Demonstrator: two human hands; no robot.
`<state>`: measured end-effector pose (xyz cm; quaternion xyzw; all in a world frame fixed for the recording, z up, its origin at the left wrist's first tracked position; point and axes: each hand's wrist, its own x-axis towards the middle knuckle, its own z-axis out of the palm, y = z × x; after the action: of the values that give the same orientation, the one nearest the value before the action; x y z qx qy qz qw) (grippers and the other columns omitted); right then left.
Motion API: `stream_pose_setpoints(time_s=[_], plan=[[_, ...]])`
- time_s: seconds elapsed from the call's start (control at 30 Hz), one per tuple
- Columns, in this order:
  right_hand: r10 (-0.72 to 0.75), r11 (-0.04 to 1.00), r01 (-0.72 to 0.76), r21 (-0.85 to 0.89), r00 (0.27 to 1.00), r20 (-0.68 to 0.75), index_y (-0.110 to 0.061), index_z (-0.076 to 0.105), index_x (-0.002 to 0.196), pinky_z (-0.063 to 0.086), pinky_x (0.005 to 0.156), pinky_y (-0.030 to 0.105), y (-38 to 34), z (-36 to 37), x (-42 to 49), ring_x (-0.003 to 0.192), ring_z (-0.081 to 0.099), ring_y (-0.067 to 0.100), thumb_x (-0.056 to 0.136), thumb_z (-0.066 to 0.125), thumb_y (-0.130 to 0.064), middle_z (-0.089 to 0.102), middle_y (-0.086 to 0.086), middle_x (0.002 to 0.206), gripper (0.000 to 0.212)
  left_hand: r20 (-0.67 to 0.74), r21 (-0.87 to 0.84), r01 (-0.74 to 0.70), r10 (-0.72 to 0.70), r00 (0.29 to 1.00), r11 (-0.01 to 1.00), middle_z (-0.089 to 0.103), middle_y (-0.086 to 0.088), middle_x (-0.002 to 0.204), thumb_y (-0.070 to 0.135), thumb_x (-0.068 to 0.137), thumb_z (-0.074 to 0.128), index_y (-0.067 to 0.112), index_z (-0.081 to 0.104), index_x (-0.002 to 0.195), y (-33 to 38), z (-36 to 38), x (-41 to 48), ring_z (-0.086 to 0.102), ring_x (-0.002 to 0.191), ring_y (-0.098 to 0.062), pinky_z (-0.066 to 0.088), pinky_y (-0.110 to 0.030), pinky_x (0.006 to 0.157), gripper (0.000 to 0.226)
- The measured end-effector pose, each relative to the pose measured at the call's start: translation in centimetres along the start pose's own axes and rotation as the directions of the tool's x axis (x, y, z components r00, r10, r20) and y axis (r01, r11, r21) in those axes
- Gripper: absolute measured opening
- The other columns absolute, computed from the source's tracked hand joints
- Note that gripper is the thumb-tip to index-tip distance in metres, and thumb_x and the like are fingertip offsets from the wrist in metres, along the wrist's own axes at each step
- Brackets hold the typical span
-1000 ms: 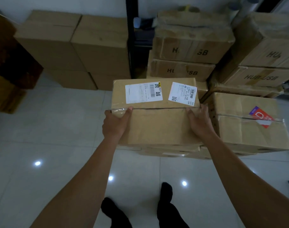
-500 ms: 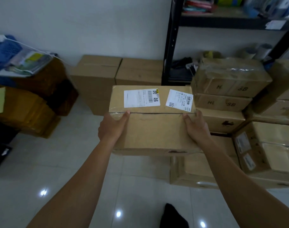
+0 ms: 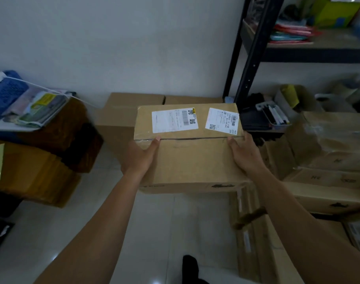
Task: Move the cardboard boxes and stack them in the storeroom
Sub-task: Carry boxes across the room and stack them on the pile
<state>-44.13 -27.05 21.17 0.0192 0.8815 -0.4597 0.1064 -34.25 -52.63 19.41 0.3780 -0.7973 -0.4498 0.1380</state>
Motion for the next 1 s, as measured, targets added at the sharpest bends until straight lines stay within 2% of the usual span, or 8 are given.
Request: stream_pose_setpoints(time_s=[0.07,0.2,0.27,0.37,0.43,0.6,0.93,1.0], plan=[[0.009,1.000,-0.009,-0.012,1.000,-0.010,-0.018,0.029,0.145,0.037,0.097,0.041,-1.6,1.4,2.9,0.124,0.047,0.034,0.097,0.045,-0.044,0.048,0.010,0.139,0.057,0.008,-0.013,0.005,-0.005,1.000,1.000,0.063,0.005,0.123,0.069,0.077,0.060,0.026,0.058,0.127,0.6,0.3,3.8,0.059,0.114,-0.022,0.041,-0.029,0.085,0.066],[0.057,0.998,-0.057,-0.021,0.998,-0.013,-0.019,0.028,0.144,0.037,0.097,0.043,-3.9,3.7,8.1,0.121,0.048,0.035,0.096,0.044,-0.046,0.048,0.012,0.137,0.057,0.027,-0.075,-0.030,0.032,0.999,0.997,0.064,0.000,0.125,0.056,0.080,0.069,0.019,0.059,0.128,1.7,1.3,10.6,0.058,0.116,-0.021,0.043,-0.030,0.096,0.062],[0.081,0.997,-0.081,-0.009,0.996,-0.025,-0.018,0.027,0.144,0.037,0.098,0.043,-5.2,5.0,11.1,0.122,0.048,0.034,0.096,0.044,-0.046,0.047,0.012,0.138,0.058,0.073,-0.079,-0.011,0.017,0.997,0.997,0.064,-0.001,0.124,0.057,0.079,0.069,0.018,0.059,0.127,2.2,2.1,14.7,0.059,0.115,-0.023,0.043,-0.029,0.093,0.063],[0.112,0.994,-0.111,0.021,0.992,-0.056,-0.014,0.025,0.145,0.038,0.094,0.039,-7.3,6.9,15.5,0.121,0.048,0.033,0.096,0.045,-0.045,0.046,0.012,0.139,0.060,0.134,-0.036,-0.006,0.011,0.991,0.999,0.065,-0.002,0.122,0.071,0.071,0.064,0.018,0.057,0.125,3.3,3.3,21.2,0.060,0.112,-0.028,0.047,-0.035,0.091,0.076],[0.125,0.992,-0.122,0.031,0.989,-0.084,-0.014,0.025,0.145,0.037,0.090,0.037,-8.7,8.0,18.9,0.120,0.049,0.032,0.097,0.045,-0.044,0.047,0.012,0.139,0.060,0.141,0.004,-0.007,0.007,0.990,1.000,0.062,-0.004,0.124,0.069,0.075,0.064,0.016,0.055,0.127,4.5,4.4,25.4,0.058,0.114,-0.031,0.046,-0.036,0.091,0.074],[0.141,0.990,-0.138,0.035,0.980,-0.137,-0.016,0.030,0.143,0.038,0.094,0.037,-11.2,9.0,26.6,0.121,0.049,0.031,0.097,0.046,-0.043,0.048,0.010,0.138,0.055,0.210,-0.002,-0.037,0.037,0.977,0.999,0.063,-0.001,0.123,0.068,0.077,0.062,0.017,0.056,0.127,7.4,7.8,33.7,0.059,0.114,-0.028,0.044,-0.032,0.086,0.072],[0.213,0.973,-0.223,-0.060,0.967,-0.140,-0.018,0.038,0.141,0.039,0.095,0.037,-8.5,7.8,42.4,0.123,0.047,0.031,0.096,0.046,-0.044,0.048,0.010,0.138,0.053,0.322,0.025,-0.019,0.010,0.947,1.000,0.059,-0.004,0.133,0.061,0.082,0.062,0.018,0.053,0.133,11.5,19.3,43.4,0.055,0.122,-0.029,0.043,-0.037,0.101,0.068],[0.234,0.969,-0.241,-0.050,0.964,-0.124,-0.020,0.039,0.141,0.039,0.089,0.034,-7.6,7.6,44.9,0.122,0.049,0.031,0.095,0.046,-0.047,0.050,0.009,0.137,0.054,0.322,0.022,-0.003,-0.004,0.947,1.000,0.060,-0.004,0.132,0.054,0.084,0.064,0.017,0.055,0.131,12.3,21.1,44.4,0.055,0.122,-0.028,0.042,-0.035,0.099,0.060]])
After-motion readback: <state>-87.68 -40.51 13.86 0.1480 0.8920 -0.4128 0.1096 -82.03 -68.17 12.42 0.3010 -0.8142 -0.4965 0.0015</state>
